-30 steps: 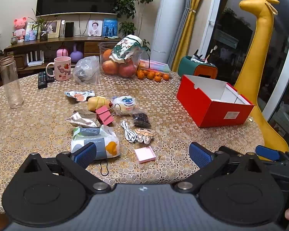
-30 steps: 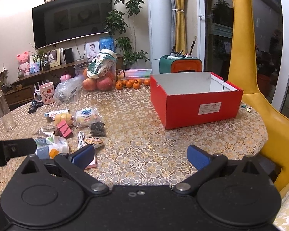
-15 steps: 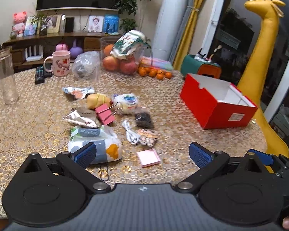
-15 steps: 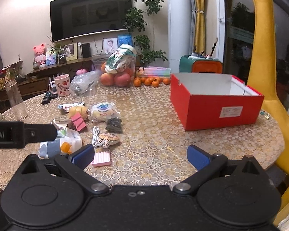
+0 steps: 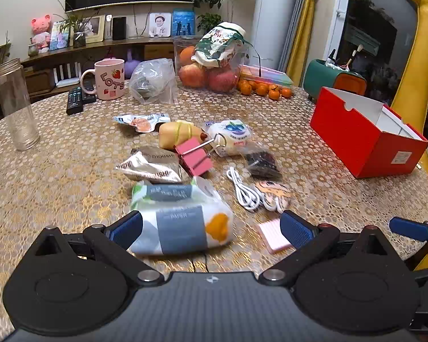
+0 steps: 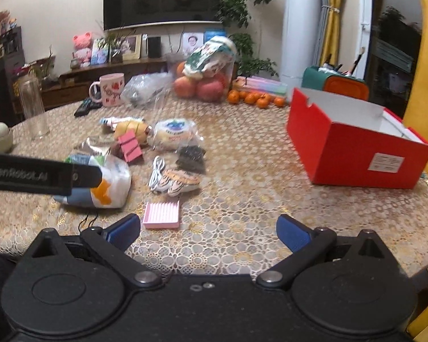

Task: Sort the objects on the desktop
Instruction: 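Move both grippers toward the pink sticky-note pad and tissue pack, then grasp the tissue pack with the left gripper while the right gripper grasps the pink sticky-note pad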

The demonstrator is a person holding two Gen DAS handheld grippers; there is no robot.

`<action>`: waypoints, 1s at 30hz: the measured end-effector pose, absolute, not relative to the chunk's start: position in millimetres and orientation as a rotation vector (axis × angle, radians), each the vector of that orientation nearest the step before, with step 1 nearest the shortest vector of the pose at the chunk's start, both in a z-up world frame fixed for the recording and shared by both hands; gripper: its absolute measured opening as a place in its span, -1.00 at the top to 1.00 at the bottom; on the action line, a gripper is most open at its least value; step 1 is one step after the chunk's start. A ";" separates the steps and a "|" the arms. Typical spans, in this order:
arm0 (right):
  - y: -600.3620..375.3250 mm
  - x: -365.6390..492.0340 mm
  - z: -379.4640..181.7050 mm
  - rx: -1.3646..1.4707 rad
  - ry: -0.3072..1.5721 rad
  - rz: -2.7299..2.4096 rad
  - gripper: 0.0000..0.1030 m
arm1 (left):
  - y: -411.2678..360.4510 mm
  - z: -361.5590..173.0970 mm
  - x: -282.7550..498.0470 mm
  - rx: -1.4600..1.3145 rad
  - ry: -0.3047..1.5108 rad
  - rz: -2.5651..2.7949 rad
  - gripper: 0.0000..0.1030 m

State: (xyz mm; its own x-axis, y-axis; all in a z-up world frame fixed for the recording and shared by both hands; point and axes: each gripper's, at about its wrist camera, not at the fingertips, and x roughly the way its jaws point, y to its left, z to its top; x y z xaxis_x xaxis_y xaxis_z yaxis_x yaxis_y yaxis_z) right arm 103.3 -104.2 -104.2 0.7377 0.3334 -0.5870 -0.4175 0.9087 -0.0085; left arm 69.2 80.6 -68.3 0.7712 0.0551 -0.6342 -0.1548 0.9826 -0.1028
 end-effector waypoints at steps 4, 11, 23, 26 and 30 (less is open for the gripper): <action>-98.5 110.3 -110.2 -0.136 0.631 0.435 -0.95 | 91.5 -70.3 78.6 -0.102 0.680 0.023 -1.00; -84.6 122.0 -119.5 -0.169 0.625 0.480 -0.95 | 101.1 -75.9 89.1 0.130 0.653 -0.205 -1.00; -56.2 133.1 -140.6 -0.247 0.648 0.546 -0.91 | 123.8 -108.7 116.8 0.343 0.730 -0.504 -1.00; -50.7 135.6 -144.2 -0.258 0.654 0.555 -0.90 | 125.4 -118.0 124.7 0.353 0.747 -0.518 -1.00; -44.4 140.0 -148.1 -0.268 0.655 0.569 -0.86 | 126.9 -124.5 136.2 0.347 0.766 -0.520 -1.00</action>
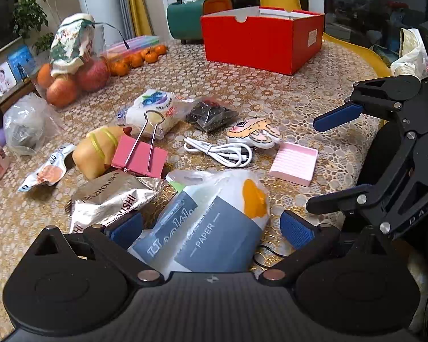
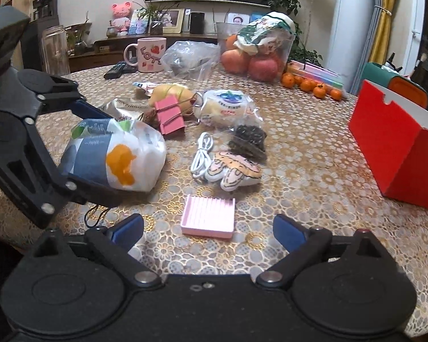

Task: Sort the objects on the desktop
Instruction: 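Grasp the tissue pack with the left gripper while the right gripper grasps the pink sticky-note pad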

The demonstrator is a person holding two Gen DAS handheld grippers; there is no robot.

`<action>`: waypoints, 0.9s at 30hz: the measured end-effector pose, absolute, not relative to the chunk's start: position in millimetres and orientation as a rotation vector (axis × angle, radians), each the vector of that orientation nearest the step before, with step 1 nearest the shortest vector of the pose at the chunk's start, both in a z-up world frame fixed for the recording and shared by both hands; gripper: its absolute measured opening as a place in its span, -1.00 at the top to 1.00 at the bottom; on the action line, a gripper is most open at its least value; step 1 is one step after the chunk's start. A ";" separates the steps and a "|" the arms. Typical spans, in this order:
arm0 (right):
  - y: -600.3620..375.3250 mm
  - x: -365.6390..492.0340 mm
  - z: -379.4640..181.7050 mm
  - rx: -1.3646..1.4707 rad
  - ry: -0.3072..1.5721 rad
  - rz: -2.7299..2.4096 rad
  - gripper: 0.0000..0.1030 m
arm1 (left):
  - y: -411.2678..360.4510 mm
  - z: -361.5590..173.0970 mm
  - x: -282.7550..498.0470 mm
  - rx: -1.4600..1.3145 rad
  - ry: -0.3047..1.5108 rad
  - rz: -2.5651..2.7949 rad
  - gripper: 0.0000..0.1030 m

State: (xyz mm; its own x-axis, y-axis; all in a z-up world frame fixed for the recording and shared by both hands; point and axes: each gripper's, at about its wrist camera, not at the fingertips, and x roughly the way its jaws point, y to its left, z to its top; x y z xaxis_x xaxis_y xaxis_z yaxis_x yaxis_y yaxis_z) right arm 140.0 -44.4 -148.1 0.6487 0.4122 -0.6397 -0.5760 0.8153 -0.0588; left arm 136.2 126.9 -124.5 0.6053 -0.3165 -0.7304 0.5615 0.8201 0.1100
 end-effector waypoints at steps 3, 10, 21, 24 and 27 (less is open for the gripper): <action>-40.6 144.2 -151.9 -0.276 0.654 0.572 -0.82 | 126.4 -129.7 144.2 0.348 0.787 -0.522 -1.00; -40.3 153.9 -157.8 -0.255 0.680 0.574 -0.68 | 127.4 -133.8 147.6 0.295 0.797 -0.485 -0.99; -46.6 157.0 -155.8 -0.215 0.690 0.577 -0.27 | 116.7 -128.4 139.5 0.284 0.789 -0.400 -0.61; -50.1 158.4 -154.5 -0.210 0.692 0.570 -0.10 | 110.0 -126.1 136.6 0.289 0.789 -0.372 -0.40; -54.4 159.8 -153.4 -0.209 0.694 0.568 0.08 | 103.4 -125.1 135.0 0.294 0.796 -0.333 -0.29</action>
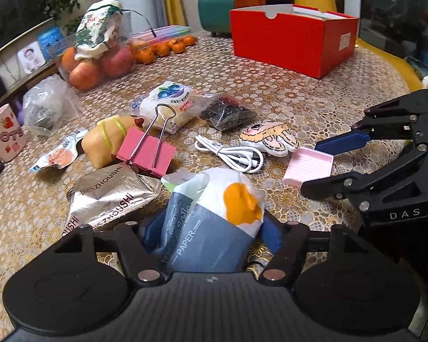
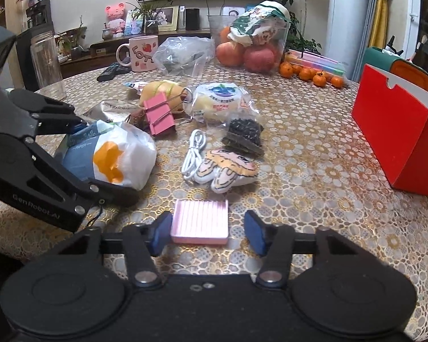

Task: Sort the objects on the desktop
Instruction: 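Grasp the tissue pack with the left gripper while the right gripper grasps the pink sticky-note pad, then carry the tissue pack and pink pad with both grippers over the red shoebox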

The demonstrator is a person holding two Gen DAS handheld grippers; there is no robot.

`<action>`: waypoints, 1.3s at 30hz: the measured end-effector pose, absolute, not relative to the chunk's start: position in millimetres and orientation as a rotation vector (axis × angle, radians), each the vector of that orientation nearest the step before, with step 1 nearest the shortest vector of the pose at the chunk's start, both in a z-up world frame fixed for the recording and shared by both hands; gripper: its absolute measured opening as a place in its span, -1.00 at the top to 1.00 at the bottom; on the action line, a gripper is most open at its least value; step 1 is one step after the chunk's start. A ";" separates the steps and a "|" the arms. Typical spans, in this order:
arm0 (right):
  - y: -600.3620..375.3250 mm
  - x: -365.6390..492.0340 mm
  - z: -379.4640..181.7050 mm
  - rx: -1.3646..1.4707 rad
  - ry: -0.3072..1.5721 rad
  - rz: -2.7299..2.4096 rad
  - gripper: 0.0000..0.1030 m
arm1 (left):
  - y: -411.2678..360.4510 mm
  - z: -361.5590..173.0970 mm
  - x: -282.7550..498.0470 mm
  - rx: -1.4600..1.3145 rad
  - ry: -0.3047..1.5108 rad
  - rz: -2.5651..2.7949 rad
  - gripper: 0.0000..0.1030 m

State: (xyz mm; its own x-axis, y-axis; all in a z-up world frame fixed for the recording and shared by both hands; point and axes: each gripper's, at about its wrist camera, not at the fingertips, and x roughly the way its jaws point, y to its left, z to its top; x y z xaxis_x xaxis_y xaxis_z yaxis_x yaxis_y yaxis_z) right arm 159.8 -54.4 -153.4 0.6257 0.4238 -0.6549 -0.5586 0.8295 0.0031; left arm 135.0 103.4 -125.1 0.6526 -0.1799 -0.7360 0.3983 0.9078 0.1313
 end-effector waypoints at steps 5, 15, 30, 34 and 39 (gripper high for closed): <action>-60.7 159.7 -152.5 -0.218 0.686 0.566 0.21 | 95.2 -121.7 133.0 0.285 0.810 -0.257 -0.10; -87.3 157.0 -137.9 -0.187 0.666 0.559 0.22 | 76.9 -104.8 127.3 0.234 0.854 -0.190 0.01; -151.8 161.8 -103.1 -0.104 0.649 0.526 0.21 | 24.4 -64.2 122.9 0.202 0.841 -0.165 0.01; -170.0 164.6 -91.5 -0.091 0.639 0.514 0.21 | 6.9 -54.0 125.4 0.202 0.831 -0.169 0.01; -194.6 170.8 -74.8 -0.077 0.616 0.499 0.21 | -16.2 -39.3 132.0 0.197 0.813 -0.183 0.01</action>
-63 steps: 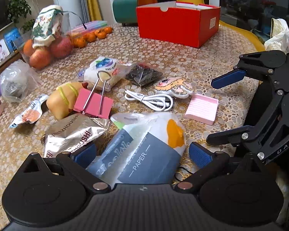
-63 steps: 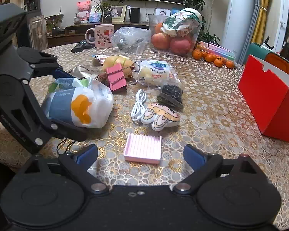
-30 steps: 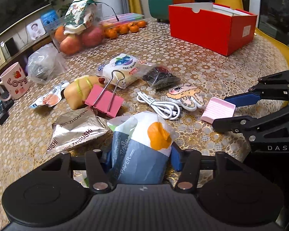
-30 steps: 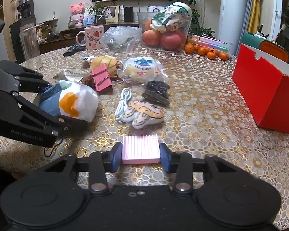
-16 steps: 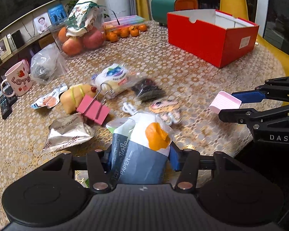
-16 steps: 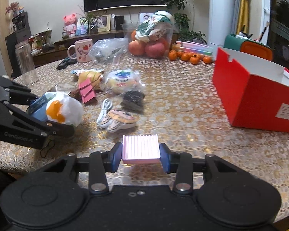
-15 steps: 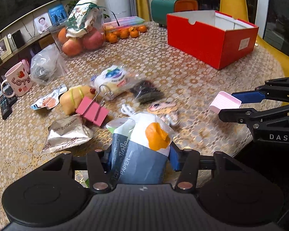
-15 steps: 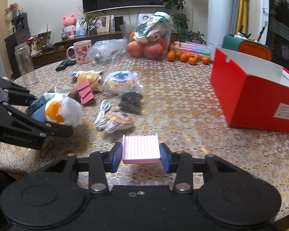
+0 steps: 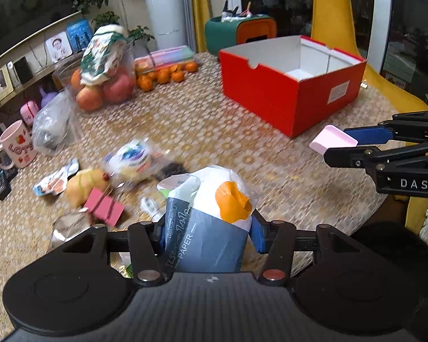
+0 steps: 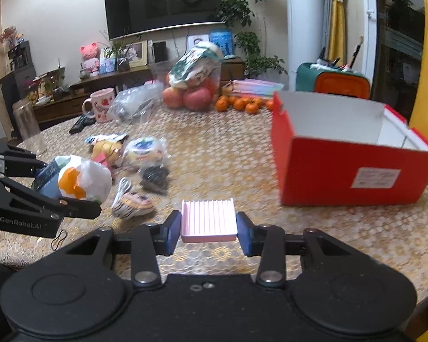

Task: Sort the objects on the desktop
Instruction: 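Carry the tissue pack and pink pad with both grippers over the red shoebox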

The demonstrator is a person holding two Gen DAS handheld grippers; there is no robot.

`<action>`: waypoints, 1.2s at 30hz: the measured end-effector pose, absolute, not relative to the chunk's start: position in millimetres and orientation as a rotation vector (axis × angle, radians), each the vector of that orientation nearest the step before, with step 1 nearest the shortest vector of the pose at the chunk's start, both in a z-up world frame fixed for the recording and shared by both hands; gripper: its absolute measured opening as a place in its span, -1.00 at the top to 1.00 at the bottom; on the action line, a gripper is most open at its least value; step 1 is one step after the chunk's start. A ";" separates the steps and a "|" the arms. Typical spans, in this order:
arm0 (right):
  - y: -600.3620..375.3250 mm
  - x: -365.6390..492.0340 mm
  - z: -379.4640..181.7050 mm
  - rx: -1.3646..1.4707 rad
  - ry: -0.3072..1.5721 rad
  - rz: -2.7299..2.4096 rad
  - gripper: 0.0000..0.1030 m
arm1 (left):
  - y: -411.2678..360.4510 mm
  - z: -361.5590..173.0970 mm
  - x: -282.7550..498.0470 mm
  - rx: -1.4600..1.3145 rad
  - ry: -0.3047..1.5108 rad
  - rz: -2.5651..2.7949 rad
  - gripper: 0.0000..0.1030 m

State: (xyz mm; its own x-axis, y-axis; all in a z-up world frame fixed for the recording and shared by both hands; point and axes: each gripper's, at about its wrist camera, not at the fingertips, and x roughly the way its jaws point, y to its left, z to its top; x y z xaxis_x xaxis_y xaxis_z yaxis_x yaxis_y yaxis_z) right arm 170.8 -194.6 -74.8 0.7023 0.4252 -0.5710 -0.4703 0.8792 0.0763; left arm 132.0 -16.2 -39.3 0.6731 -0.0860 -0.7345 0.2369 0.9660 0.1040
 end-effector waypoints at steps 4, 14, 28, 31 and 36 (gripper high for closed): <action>-213.6 180.0 -60.7 -0.057 0.600 0.489 0.21 | -36.3 -27.1 140.3 0.202 0.793 -0.204 0.01; -264.7 210.2 -22.6 -0.024 0.567 0.454 0.21 | -87.0 2.8 172.5 0.229 0.744 -0.271 0.01; -315.8 263.2 4.8 -0.027 0.517 0.380 0.21 | -156.3 24.9 233.8 0.308 0.687 -0.357 0.01; -325.9 275.5 3.9 -0.032 0.525 0.365 0.21 | -164.6 27.5 250.4 0.312 0.683 -0.364 0.01; -338.5 297.8 -0.4 -0.031 0.546 0.328 0.21 | -179.5 29.5 281.1 0.328 0.680 -0.369 0.00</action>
State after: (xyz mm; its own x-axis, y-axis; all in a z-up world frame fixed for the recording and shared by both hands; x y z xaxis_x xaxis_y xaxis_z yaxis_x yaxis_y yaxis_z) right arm 297.8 -338.5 -0.4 0.8039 0.2983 -0.5146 -0.3148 0.9474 0.0575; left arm 281.1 -179.5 29.5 0.7179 -0.2217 -0.6599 0.4320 0.8852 0.1725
